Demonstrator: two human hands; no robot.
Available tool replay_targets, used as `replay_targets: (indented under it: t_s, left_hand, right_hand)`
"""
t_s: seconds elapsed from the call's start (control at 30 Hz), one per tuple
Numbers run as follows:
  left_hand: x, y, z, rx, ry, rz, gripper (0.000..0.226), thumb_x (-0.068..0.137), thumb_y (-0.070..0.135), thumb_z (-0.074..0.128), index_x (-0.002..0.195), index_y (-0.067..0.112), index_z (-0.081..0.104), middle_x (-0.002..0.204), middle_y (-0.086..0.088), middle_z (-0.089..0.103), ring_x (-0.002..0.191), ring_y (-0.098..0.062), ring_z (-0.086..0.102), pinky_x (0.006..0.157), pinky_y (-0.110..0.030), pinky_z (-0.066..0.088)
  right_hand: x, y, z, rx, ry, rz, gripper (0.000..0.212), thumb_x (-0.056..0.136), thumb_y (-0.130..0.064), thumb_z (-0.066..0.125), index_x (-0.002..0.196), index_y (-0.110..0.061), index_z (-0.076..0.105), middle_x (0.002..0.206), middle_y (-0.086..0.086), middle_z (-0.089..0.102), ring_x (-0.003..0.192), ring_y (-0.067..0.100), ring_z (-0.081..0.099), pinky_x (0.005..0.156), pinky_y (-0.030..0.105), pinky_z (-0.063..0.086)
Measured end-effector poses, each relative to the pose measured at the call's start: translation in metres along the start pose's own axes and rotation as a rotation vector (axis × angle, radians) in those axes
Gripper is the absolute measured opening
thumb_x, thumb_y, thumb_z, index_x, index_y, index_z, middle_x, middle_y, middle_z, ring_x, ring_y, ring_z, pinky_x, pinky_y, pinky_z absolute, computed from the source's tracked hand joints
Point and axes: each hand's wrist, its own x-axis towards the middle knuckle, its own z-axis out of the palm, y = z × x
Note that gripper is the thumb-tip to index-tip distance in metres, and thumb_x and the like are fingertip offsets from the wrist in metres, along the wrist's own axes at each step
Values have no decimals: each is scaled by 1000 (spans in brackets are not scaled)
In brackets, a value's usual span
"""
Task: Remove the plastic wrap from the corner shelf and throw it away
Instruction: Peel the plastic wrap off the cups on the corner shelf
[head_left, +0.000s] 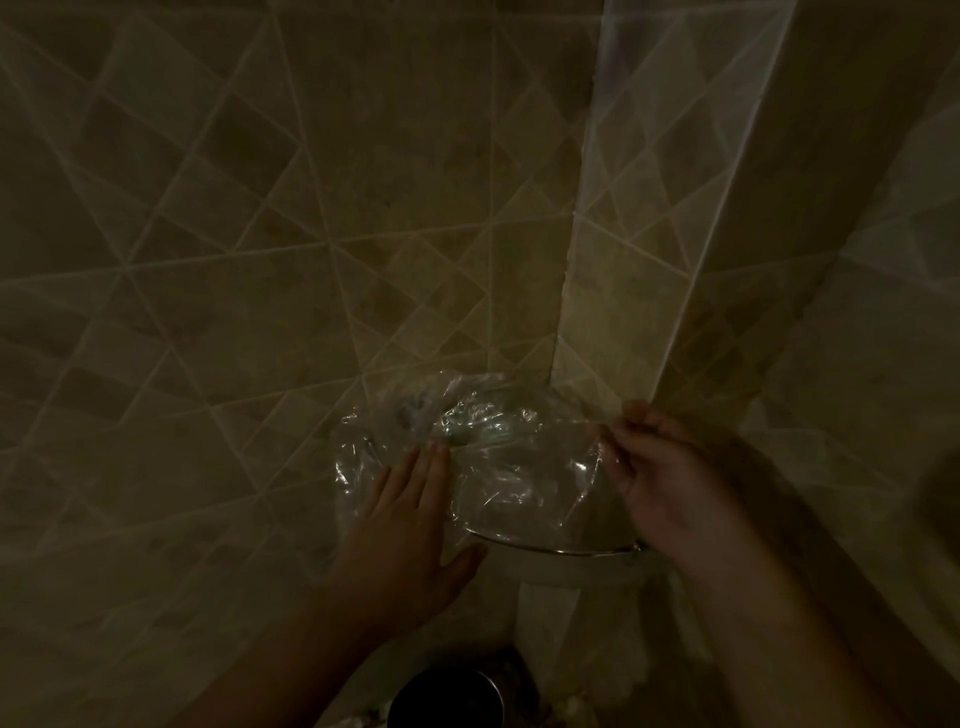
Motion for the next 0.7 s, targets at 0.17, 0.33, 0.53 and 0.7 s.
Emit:
replay_targets:
  t_s: [0.17,0.33,0.53,0.7]
  left_hand:
    - [5,-1,-6,63,-25,5,93,80,73,27,149,17,1,160,-6,14,146,-25,6,114,-38,-1]
    - [16,7,-13,269,-108,4,91,75,76,31,145,22,12,153,-14,26,138,-34,24,113,-48,17]
    - [19,8,-21,287,-116,43,89,72,77,36,142,22,28,148,-8,28,133,-29,27,111,-47,24]
    - [19,9,-23,270,-112,103,86,75,74,37,139,17,34,147,-4,32,132,-24,29,112,-48,23]
  right_hand:
    - [-7,10,-20,-972,-156,-79,30,85,8,57,76,-17,71,65,-7,72,59,5,64,51,19,50]
    - [-10,9,-16,-1067,-407,-38,15,73,-31,73,87,-27,74,86,4,75,76,8,65,69,23,49]
    - [-13,14,-6,-1028,-445,-5,18,69,-49,77,83,-38,77,87,-10,78,85,2,69,75,17,50]
    - [-12,17,2,-1047,-390,-43,22,76,-37,74,80,-16,76,82,15,76,78,19,68,73,31,48]
